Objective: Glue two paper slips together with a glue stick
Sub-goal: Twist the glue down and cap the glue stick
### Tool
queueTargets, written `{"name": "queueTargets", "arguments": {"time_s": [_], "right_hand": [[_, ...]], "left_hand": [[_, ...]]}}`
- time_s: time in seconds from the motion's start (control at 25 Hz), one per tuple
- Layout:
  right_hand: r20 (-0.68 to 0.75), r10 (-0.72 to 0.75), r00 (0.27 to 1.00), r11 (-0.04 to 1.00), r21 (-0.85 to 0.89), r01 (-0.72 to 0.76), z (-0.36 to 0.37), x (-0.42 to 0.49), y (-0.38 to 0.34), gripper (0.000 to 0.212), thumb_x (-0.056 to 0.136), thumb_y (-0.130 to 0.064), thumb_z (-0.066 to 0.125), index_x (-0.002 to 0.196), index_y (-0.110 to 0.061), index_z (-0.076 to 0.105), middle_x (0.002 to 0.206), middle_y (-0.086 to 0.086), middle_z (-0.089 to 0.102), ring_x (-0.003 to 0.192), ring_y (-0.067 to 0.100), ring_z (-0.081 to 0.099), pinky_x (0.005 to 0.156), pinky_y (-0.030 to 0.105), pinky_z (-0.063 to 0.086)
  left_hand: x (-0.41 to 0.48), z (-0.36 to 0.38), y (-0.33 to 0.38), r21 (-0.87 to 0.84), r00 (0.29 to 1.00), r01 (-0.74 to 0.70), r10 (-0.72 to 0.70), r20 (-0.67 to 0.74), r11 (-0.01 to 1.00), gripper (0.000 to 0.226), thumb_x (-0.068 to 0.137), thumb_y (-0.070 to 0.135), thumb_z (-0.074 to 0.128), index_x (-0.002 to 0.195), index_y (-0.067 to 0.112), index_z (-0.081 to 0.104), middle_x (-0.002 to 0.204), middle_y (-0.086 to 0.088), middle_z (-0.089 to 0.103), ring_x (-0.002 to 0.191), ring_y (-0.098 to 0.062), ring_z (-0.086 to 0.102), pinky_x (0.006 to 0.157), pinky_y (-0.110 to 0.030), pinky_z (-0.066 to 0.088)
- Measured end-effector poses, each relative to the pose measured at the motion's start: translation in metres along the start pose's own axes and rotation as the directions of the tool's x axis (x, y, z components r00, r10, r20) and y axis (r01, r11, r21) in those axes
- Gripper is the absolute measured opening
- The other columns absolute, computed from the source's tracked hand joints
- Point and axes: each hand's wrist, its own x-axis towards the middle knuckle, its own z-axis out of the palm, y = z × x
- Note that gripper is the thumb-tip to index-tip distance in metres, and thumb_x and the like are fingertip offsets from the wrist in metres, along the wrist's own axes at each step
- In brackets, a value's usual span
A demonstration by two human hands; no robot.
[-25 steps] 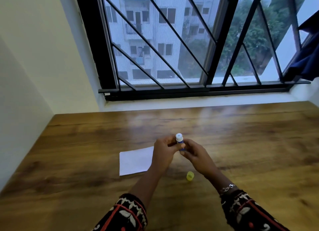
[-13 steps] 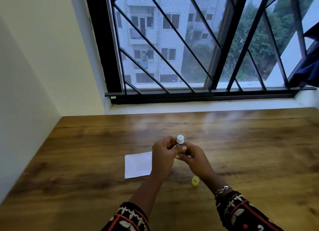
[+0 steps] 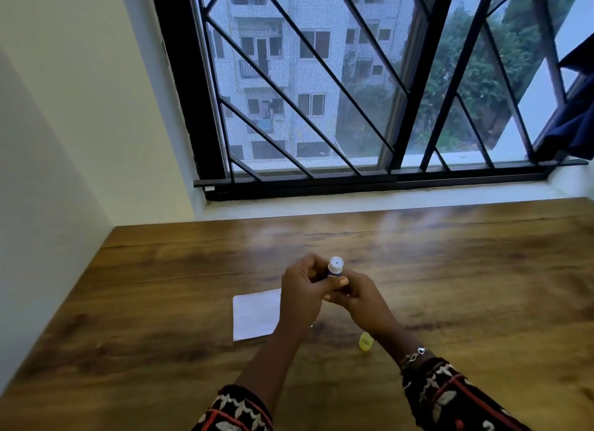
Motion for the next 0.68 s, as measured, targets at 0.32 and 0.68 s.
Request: {"name": "queueTargets", "arguments": {"time_s": [0.32, 0.68], "right_hand": [[0.045, -0.011, 0.999, 0.993, 0.119, 0.006, -0.0011, -0.003, 0.0052, 0.028, 0.082, 0.0, 0.06, 0.109, -0.004, 0.058, 0.103, 0.014, 0.066, 0.096, 0.022, 0.064, 0.084, 0.034, 0.055], [-0.011, 0.001, 1.0, 1.0, 0.025, -0.001, -0.0023, -0.0001, 0.0084, 0.028, 0.069, -0.004, 0.073, 0.095, -0.006, 0.062, 0.086, 0.002, 0.067, 0.074, 0.006, 0.061, 0.065, 0.024, 0.05]], "left_hand": [[-0.0019, 0.0007, 0.0024, -0.004, 1.0, 0.022, -0.022, 0.013, 1.0, 0.016, 0.069, -0.006, 0.072, 0.078, 0.004, 0.064, 0.071, -0.008, 0.067, 0.069, -0.02, 0.066, 0.07, -0.033, 0.055], [-0.0075, 0.0045, 0.0005, 0.006, 1.0, 0.026, -0.026, 0.005, 1.0, 0.02, 0.07, -0.005, 0.072, 0.072, 0.013, 0.063, 0.074, -0.018, 0.068, 0.072, -0.031, 0.067, 0.07, -0.045, 0.056]]}}
